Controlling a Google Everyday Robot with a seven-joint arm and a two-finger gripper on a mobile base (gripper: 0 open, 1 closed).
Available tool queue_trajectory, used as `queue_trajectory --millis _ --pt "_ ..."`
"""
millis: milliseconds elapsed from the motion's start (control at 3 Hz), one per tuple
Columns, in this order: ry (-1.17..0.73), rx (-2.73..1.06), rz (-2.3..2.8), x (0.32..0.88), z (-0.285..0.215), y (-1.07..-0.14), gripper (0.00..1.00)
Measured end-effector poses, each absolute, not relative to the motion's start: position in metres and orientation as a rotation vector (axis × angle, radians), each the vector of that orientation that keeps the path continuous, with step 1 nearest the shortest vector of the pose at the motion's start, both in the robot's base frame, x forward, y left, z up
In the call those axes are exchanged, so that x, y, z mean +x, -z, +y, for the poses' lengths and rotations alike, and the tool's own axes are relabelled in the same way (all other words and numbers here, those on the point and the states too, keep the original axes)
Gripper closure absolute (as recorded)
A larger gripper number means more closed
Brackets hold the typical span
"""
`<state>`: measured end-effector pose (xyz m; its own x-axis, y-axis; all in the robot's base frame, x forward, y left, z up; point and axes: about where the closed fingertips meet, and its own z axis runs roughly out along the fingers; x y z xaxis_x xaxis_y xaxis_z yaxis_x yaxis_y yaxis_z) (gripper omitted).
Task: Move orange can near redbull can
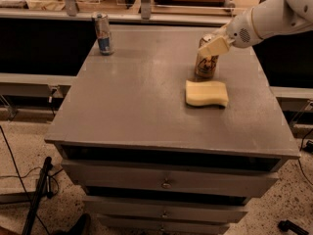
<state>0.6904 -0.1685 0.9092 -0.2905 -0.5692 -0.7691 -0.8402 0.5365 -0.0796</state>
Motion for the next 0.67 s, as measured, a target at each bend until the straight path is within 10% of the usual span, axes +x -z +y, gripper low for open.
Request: queue_trajectory --millis 667 --pt "-0.44 -1.141 1.992 0.6904 -0.1684 -0.9093 1.0"
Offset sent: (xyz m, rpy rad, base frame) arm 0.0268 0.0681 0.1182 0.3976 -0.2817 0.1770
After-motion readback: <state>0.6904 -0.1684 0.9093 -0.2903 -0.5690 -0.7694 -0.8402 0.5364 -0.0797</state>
